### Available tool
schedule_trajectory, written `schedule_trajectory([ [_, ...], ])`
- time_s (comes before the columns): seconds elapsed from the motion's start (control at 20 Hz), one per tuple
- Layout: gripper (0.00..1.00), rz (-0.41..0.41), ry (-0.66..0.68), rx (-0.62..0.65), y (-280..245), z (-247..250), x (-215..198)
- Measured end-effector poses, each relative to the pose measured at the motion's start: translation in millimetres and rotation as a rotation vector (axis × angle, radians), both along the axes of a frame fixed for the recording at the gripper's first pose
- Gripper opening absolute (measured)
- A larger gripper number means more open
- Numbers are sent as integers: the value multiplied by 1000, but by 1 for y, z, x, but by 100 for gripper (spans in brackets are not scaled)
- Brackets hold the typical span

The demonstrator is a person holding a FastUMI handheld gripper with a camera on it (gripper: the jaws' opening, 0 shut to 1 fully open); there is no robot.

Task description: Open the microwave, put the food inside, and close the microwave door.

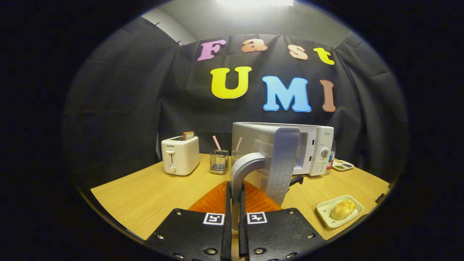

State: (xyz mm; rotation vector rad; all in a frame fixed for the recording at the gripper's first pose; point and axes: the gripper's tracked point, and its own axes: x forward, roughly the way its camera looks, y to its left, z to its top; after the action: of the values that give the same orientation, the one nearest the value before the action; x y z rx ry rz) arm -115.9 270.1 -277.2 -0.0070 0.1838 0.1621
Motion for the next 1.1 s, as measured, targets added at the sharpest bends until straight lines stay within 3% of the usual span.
schedule_trajectory([
  [0.25,9,8,9,12,1,-1,-4],
  [0.45,15,112,-6,32,15,9,-22],
  [0.55,42,161,-19,38,15,13,-33],
  [0.65,46,195,-62,47,14,26,-43],
  [0.85,80,271,-98,77,6,39,-62],
  [0.95,90,311,-102,88,-4,42,-72],
  [1.1,98,261,-116,65,-51,43,-74],
])
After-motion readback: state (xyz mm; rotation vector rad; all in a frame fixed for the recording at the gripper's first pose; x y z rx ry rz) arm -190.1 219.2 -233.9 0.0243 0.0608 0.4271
